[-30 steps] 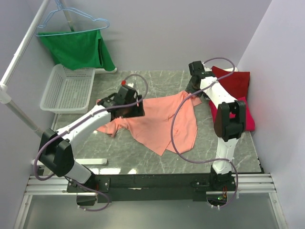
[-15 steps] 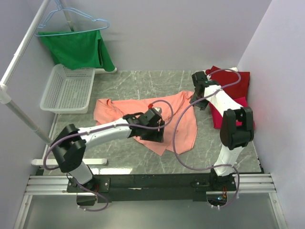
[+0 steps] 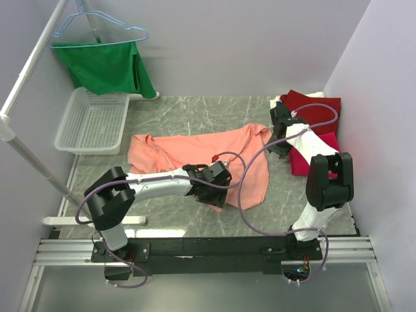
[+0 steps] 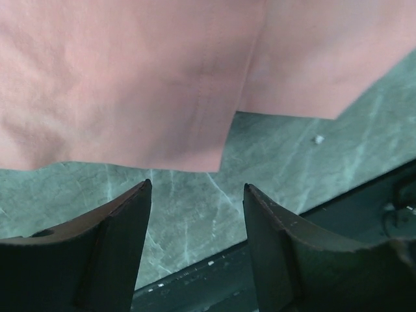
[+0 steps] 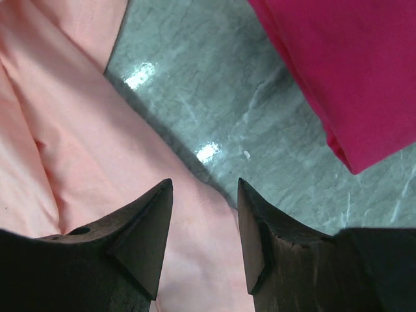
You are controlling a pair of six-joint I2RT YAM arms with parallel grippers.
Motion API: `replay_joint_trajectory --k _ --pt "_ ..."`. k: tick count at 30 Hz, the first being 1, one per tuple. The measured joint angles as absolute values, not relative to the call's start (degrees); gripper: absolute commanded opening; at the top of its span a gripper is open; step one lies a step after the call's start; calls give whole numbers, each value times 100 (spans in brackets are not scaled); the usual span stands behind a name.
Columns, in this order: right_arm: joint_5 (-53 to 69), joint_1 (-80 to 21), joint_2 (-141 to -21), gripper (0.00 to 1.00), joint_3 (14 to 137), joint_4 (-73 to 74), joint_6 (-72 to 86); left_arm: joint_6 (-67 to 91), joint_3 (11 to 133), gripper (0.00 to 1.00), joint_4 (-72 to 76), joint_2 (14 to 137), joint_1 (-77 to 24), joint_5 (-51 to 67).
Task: Fold and stack the t-shirts
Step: Flatten the tshirt out
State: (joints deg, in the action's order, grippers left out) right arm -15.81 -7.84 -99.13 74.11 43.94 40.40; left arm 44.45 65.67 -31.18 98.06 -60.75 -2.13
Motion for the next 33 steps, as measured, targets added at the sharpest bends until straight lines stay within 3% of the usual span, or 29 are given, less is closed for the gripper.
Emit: replay_joint_trajectory --k 33 --pt "-1334 -519 -9730 50 7096 4115 4088 4169 7422 61 -3551 10947 -6381 -740"
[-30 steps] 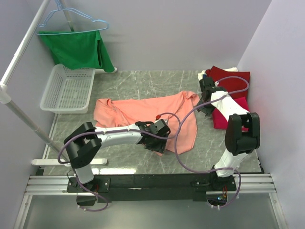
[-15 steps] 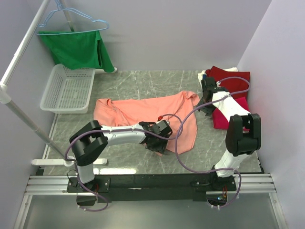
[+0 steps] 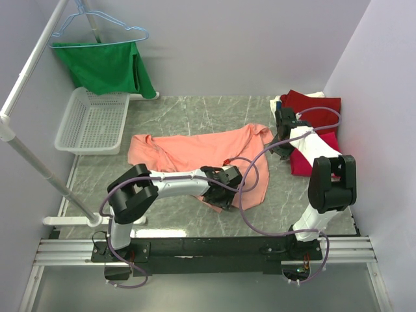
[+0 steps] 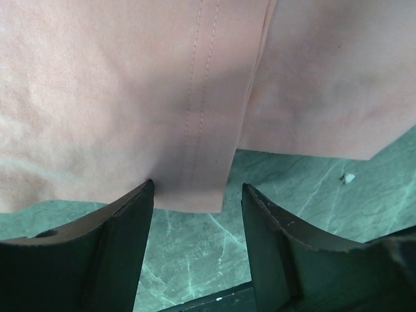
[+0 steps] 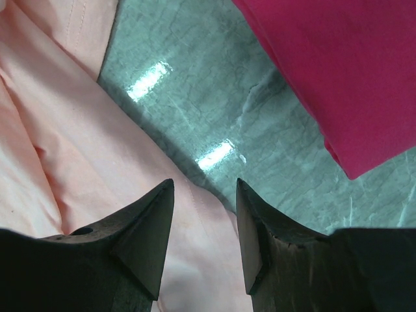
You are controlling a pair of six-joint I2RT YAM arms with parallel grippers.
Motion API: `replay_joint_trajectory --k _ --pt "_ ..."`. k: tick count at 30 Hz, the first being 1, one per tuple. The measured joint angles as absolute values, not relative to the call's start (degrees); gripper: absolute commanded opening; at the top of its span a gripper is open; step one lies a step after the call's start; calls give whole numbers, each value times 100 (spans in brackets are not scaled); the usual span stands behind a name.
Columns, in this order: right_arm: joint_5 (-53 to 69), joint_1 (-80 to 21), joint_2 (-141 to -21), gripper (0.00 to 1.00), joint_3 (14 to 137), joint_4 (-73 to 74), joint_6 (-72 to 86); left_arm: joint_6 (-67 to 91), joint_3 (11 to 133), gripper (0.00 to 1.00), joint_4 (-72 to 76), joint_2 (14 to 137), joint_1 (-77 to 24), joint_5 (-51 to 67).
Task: Fold and stack the t-shirts
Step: Flatten the tshirt out
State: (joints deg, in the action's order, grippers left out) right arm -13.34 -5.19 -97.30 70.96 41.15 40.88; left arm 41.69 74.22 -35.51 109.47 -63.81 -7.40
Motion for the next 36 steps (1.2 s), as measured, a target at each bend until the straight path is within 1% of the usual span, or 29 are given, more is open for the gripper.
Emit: replay_joint_trajectory --k 3,4,10,14,15,16,18,19,21,25,30,33,36 --pt "-1317 -519 -9730 50 7091 4110 4088 4200 7505 56 -3669 11021 -6431 -880" --pt "-1304 -517 -9730 50 7091 4110 4088 4233 7533 53 -3715 11048 -6440 -921" --pt "-1280 -460 -9730 49 7089 4108 4086 4340 7566 41 -3872 11078 -6445 -1100" --pt "-1278 -447 -9730 49 7089 4110 4086 4386 7557 37 -3913 11083 -6445 -1188" --pt "-1275 -447 -9730 49 7091 4110 4086 4394 7550 34 -3911 11085 -6453 -1201" --pt "-1275 -447 -9730 49 7091 4108 4086 4403 7540 26 -3911 11083 -6462 -1232" --pt "-1273 -447 -9730 49 7091 4110 4084 4440 7520 17 -3922 11072 -6477 -1293" --pt "-1271 -447 -9730 49 7091 4110 4084 4451 7509 10 -3938 11061 -6486 -1321" --pt "-1260 -447 -9730 49 7091 4110 4084 4491 7496 1 -3977 11050 -6506 -1385" --pt "-1251 -447 -9730 49 7091 4110 4082 4600 7513 1 -4152 11032 -6552 -1575" --pt "-1253 -445 -9717 49 7091 4112 4056 4888 7708 1 -5155 11006 -6543 -2202" --pt "-1256 -445 -9666 49 7091 4112 4040 5122 7985 1 -5806 10713 -6372 -2718" --pt "-1262 -445 -9625 49 7102 4121 4018 5452 8449 1 -6447 10123 -5948 -3459"
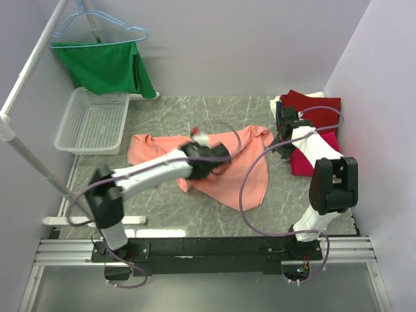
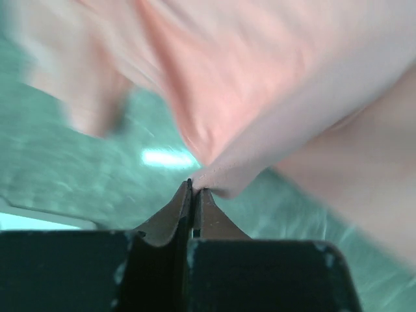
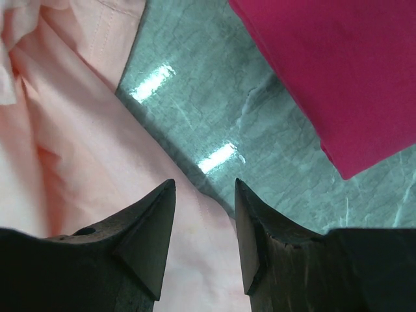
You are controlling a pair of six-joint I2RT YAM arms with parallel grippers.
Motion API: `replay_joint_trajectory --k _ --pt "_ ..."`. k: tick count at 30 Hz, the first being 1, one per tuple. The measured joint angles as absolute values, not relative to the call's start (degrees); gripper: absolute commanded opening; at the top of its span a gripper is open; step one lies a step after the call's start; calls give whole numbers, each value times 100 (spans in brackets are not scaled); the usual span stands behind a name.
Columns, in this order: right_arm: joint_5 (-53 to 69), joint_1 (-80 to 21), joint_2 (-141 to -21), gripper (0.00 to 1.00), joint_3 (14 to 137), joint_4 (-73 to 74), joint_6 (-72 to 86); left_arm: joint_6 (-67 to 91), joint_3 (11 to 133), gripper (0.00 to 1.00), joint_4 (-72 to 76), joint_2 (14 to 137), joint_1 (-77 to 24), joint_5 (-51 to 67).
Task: Fold and stack the t-shirts
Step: Flatten the tshirt out
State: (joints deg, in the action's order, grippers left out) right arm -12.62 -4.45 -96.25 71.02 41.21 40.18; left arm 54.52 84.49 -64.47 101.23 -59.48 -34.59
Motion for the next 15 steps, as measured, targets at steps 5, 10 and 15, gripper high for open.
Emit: replay_joint_trajectory --k 5,10,15 --pt "-1264 -445 -9623 49 7168 4156 3977 5916 9349 1 -7111 9188 -5175 -4906" --pt "-1240 -445 -9662 49 7402 4169 3933 5968 9765 1 -7446 8696 -4578 -5830" --pt "-1127 -443 -9876 50 7669 4165 3911 5817 9922 1 -7529 8589 -3959 -6455"
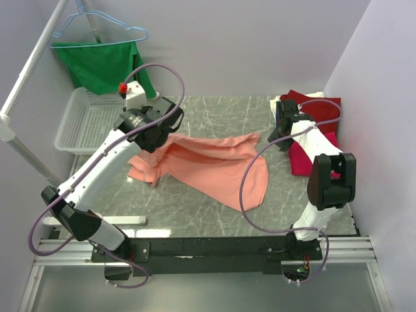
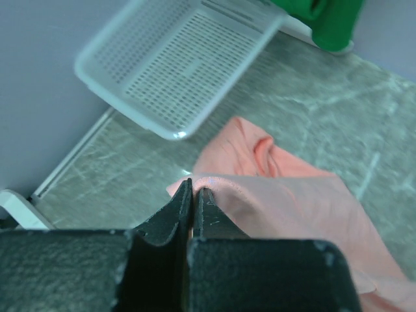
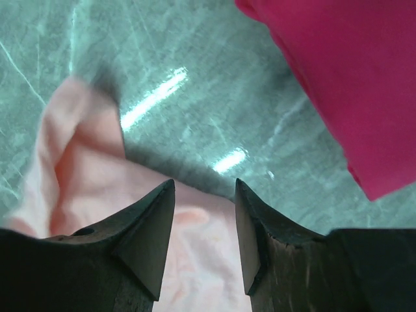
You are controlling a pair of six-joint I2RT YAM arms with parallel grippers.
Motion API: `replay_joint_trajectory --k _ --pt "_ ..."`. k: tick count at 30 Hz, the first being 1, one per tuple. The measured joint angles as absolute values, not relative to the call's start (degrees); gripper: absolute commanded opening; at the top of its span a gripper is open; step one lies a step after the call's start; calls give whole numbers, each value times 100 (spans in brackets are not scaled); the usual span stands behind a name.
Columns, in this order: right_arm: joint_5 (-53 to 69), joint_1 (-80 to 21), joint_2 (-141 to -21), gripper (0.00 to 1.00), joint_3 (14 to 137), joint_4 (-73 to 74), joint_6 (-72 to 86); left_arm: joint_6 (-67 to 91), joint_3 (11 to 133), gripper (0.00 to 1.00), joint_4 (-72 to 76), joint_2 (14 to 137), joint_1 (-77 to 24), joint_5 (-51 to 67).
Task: Fold and stack the t-shirts
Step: Flatten the tshirt out
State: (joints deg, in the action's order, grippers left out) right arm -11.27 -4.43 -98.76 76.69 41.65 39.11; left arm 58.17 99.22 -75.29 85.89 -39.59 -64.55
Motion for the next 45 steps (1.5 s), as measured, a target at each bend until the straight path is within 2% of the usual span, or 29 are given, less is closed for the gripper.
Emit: replay_joint_trajectory --k 10,24,45 --pt "-222 -438 -10812 50 8062 4007 3905 5450 9856 1 -7395 8584 -3671 -6565" --pt "38 -1066 -12239 50 10245 4021 3833 5426 9122 1 -7347 8608 -3653 -6020" --pt "-123 -1138 -12420 48 10186 4259 3962 4753 8823 1 -6748 8606 -3317 -5723"
